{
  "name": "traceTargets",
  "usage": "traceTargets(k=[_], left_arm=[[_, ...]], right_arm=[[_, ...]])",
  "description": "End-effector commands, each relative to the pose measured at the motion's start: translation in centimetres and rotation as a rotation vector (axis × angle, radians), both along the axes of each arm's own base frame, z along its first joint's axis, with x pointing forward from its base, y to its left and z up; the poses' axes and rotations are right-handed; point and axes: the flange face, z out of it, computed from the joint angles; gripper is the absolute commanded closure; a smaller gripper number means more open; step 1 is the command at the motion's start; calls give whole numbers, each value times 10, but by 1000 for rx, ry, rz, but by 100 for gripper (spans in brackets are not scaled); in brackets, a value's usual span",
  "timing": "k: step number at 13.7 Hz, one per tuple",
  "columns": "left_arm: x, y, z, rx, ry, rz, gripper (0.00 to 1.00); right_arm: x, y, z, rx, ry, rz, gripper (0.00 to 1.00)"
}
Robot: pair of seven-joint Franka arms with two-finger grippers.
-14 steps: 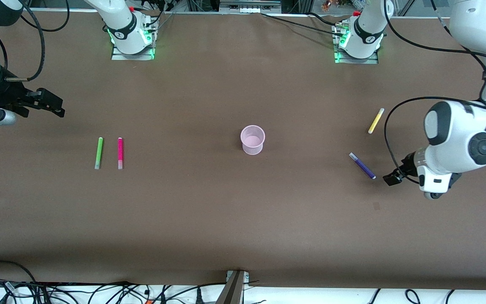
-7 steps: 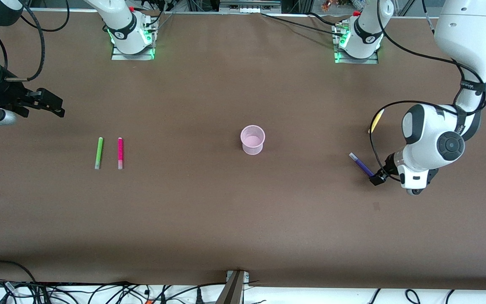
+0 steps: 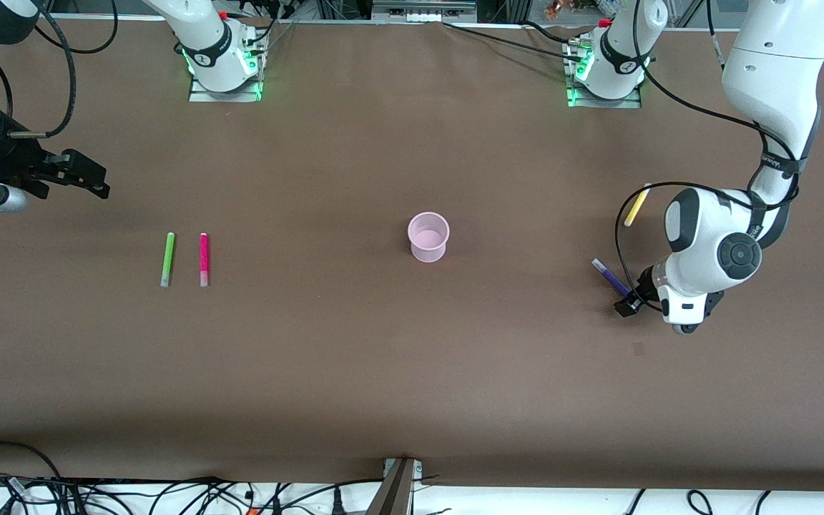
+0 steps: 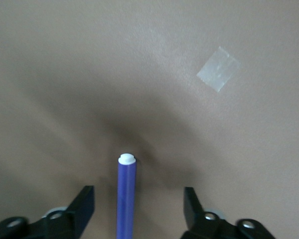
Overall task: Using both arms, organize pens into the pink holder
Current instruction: 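Lower the left gripper over the purple marker and close on it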
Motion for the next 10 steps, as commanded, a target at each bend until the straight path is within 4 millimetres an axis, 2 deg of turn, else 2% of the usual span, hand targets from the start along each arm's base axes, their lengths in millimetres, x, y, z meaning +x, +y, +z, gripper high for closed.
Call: traceTargets(k=[1,4,6,7,9,10], left_arm=[[-3,-5,-8,3,-15,3,23],[-17,-6,-25,2,-46,0,25],[-19,-6,-25,2,-57,-4,26],[-19,-6,-25,2,-55,-9,32],[-19,-6,-25,1,-56,-13,52],[-19,-6,-25,1,-56,-15,65]], right_arm=[[-1,0,5,16,3,-14,0],[-1,-1,4,16,5,-16,0],[-1,-2,4,16,6,-17,0],[-2,-2,4,16,8,-17,0],[-2,-2,4,14,11,-17,0],[-2,-2,4,16,11,-17,0]])
